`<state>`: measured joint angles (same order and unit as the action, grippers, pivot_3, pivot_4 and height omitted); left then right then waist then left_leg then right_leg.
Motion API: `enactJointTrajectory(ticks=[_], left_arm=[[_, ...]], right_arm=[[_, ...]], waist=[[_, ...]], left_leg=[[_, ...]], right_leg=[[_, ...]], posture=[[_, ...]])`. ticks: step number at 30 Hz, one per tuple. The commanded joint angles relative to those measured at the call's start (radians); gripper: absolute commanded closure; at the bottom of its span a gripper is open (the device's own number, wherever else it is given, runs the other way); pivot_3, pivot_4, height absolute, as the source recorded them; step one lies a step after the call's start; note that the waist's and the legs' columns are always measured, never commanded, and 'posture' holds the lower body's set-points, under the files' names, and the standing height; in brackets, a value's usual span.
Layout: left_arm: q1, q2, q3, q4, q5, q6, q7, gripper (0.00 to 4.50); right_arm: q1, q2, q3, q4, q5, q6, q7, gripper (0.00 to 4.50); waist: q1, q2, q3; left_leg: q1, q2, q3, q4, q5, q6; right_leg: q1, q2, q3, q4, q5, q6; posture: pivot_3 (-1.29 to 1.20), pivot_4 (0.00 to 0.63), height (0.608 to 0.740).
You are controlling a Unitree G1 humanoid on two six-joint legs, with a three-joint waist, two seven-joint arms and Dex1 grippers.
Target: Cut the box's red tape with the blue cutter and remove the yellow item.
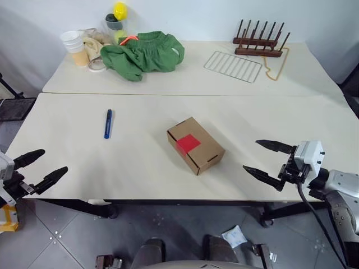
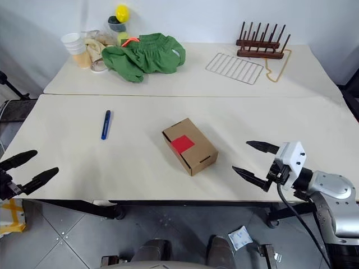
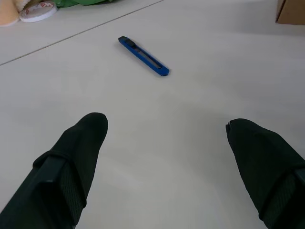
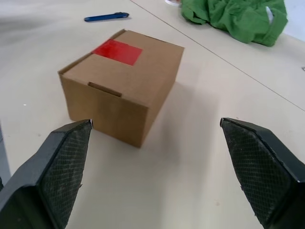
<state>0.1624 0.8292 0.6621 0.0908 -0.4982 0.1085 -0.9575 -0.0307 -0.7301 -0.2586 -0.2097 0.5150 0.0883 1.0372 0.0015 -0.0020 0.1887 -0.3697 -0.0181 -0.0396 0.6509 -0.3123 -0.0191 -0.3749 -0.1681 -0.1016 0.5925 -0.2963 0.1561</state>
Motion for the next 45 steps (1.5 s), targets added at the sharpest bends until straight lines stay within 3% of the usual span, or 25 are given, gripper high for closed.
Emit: enactJointTrajectory(ticks=[1, 6, 8, 14, 21, 24, 28, 31, 40, 45], left_arm=[[-0.017, -0.014, -0.013, -0.053, -0.034, 0.041, 0.012, 0.06], [-0.063, 0.002, -0.101, -0.120, -0.053, 0.149, -0.001, 0.06], [-0.126, 0.003, -0.162, -0.132, -0.041, 0.188, 0.013, 0.00], [-0.470, -0.063, -0.413, -0.037, 0.059, 0.200, 0.044, 1.49], [-0.918, -0.277, -0.672, 0.333, 0.261, 0.122, 0.093, 3.54], [-1.049, -0.359, -0.717, 0.522, 0.339, 0.052, 0.153, 4.41], [-1.109, -0.409, -0.751, 0.677, 0.395, -0.030, 0.149, 4.41], [-1.087, -0.441, -0.758, 0.664, 0.369, -0.026, 0.067, 4.41], [-0.803, -0.428, -0.783, 0.268, 0.273, 0.210, -0.088, 4.41], [-0.625, -0.338, -0.812, -0.041, 0.219, 0.319, -0.161, 4.41]], right_arm=[[0.009, 0.007, -0.018, -0.053, 0.015, -0.008, -0.011, 0.00], [0.032, -0.002, -0.003, -0.104, 0.032, 0.032, -0.011, 0.00], [0.045, -0.013, 0.008, -0.128, 0.028, 0.053, -0.008, 0.39], [0.076, -0.041, 0.094, -0.200, -0.029, 0.100, -0.011, 2.27], [0.024, -0.006, 0.244, -0.223, -0.121, 0.154, -0.076, 4.50], [-0.013, 0.006, 0.299, -0.218, -0.169, 0.201, -0.118, 4.50], [-0.065, 0.024, 0.344, -0.237, -0.171, 0.299, -0.165, 4.50], [-0.123, 0.053, 0.364, -0.225, -0.193, 0.332, -0.210, 4.50], [-0.307, 0.100, 0.377, -0.020, -0.306, 0.298, -0.276, 4.50], [-0.443, 0.135, 0.377, 0.199, -0.412, 0.194, -0.325, 4.50]], waist=[[0.000, 0.000, 0.000], [0.007, 0.000, 0.000], [0.011, 0.000, 0.000], [0.029, 0.000, 0.000], [0.022, -0.002, 0.000], [0.021, -0.003, 0.000], [0.017, -0.003, 0.000], [0.020, -0.003, 0.000], [0.014, -0.004, 0.000], [0.019, -0.004, 0.000]], left_leg=[[0.000, 0.000, 0.000, 0.000, 0.000, 0.000], [0.000, 0.000, 0.000, 0.001, 0.000, 0.000], [0.000, 0.000, 0.000, 0.001, 0.000, 0.000], [-0.001, -0.001, 0.000, 0.004, 0.000, 0.000], [-0.002, -0.002, 0.000, 0.008, 0.000, 0.000], [-0.003, -0.002, 0.001, 0.009, 0.000, 0.000], [-0.003, -0.001, 0.002, 0.008, -0.001, 0.000], [-0.004, -0.001, 0.002, 0.008, -0.001, 0.000], [-0.004, -0.001, 0.001, 0.011, -0.001, 0.001], [-0.004, -0.001, 0.001, 0.012, -0.001, 0.000]], right_leg=[[0.000, 0.000, 0.000, 0.000, 0.000, 0.000], [0.000, 0.000, 0.000, 0.000, 0.000, 0.000], [0.000, 0.000, 0.000, 0.000, 0.000, 0.000], [0.000, 0.000, 0.000, 0.001, 0.000, 0.000], [0.000, 0.000, 0.000, 0.004, 0.001, 0.001], [-0.001, 0.001, 0.000, 0.003, 0.001, 0.001], [-0.001, 0.001, 0.000, 0.003, 0.001, 0.001], [-0.001, 0.001, 0.000, 0.003, 0.001, 0.001], [-0.001, 0.000, 0.001, 0.004, 0.001, 0.001], [-0.001, 0.000, 0.002, 0.004, 0.001, 0.001]], posture=[[0.00, 0.150, 0.740], [0.00, 0.150, 0.740], [0.00, 0.150, 0.740], [0.00, 0.150, 0.740], [0.00, 0.150, 0.740], [0.00, 0.150, 0.740], [0.00, 0.150, 0.740], [0.00, 0.150, 0.740], [0.00, 0.150, 0.740], [0.00, 0.150, 0.740]])
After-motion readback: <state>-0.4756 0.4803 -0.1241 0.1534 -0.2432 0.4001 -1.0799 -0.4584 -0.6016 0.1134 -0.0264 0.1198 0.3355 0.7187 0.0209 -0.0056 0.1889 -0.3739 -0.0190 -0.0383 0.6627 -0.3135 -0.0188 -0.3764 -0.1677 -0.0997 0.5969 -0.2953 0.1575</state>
